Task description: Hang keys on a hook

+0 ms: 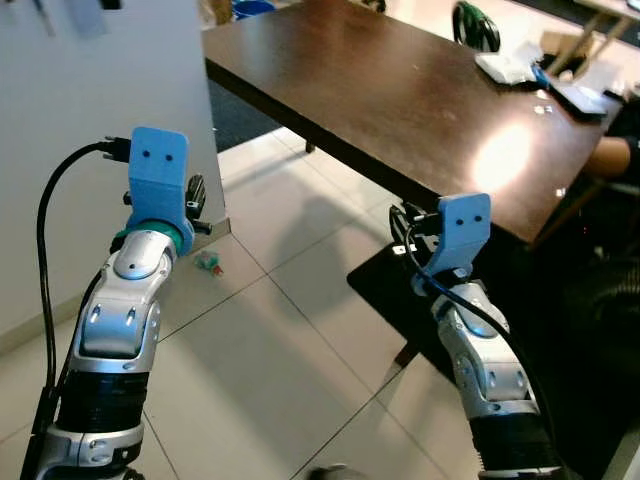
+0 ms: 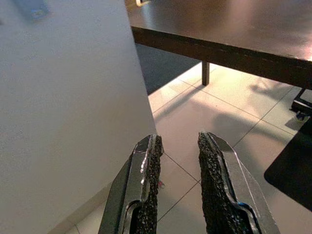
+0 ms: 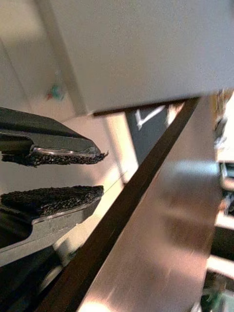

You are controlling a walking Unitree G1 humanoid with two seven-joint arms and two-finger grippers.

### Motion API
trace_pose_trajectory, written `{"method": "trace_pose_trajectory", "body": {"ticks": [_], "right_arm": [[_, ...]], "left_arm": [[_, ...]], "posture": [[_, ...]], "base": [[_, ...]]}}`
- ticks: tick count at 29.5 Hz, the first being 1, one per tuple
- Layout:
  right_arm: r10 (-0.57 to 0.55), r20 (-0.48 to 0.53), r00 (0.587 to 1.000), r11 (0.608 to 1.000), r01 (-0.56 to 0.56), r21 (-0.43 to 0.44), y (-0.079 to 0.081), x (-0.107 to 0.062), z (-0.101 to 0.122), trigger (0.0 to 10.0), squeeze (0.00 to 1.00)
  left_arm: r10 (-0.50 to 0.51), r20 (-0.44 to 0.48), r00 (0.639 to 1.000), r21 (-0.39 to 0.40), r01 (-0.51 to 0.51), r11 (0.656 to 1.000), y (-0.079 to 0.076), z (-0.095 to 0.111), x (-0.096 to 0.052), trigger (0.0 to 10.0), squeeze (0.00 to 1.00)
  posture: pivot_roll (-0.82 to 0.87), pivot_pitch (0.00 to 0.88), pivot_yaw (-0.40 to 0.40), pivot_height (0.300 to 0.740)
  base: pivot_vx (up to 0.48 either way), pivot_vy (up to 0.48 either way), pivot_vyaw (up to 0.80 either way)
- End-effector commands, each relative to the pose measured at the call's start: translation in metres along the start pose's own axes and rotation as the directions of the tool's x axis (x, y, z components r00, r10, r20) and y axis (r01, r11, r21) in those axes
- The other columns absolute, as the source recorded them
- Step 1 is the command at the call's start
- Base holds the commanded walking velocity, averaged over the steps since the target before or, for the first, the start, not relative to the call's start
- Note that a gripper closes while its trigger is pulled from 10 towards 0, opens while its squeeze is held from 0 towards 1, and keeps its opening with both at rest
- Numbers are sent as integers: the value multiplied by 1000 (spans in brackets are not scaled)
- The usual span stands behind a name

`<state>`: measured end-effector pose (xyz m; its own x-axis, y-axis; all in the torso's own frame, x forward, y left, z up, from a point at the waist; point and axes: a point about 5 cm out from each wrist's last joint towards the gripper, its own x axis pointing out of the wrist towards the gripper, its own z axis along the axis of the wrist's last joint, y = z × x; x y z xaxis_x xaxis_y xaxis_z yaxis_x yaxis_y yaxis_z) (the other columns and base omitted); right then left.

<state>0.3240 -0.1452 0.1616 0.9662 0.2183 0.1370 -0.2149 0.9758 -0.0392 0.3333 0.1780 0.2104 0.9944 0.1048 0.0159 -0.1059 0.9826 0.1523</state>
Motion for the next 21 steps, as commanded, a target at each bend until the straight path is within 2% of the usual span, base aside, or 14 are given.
{"method": "trace_pose_trajectory", "body": {"ticks": [1,21], "right_arm": [[-5,-6,1000,1000,5,9,-3,-1,-1,10000,0],[-3,-14,1000,1000,3,18,-3,0,-3,10000,0]], "left_arm": [[-9,3,1000,8,9,1000,-2,-1,-1,10000,0],[-13,14,1000,12,13,1000,-2,-1,-1,10000,0]], "posture": [[34,0,57,740],[33,0,58,740]], "base": [[0,0,-800],[0,0,-800]]}}
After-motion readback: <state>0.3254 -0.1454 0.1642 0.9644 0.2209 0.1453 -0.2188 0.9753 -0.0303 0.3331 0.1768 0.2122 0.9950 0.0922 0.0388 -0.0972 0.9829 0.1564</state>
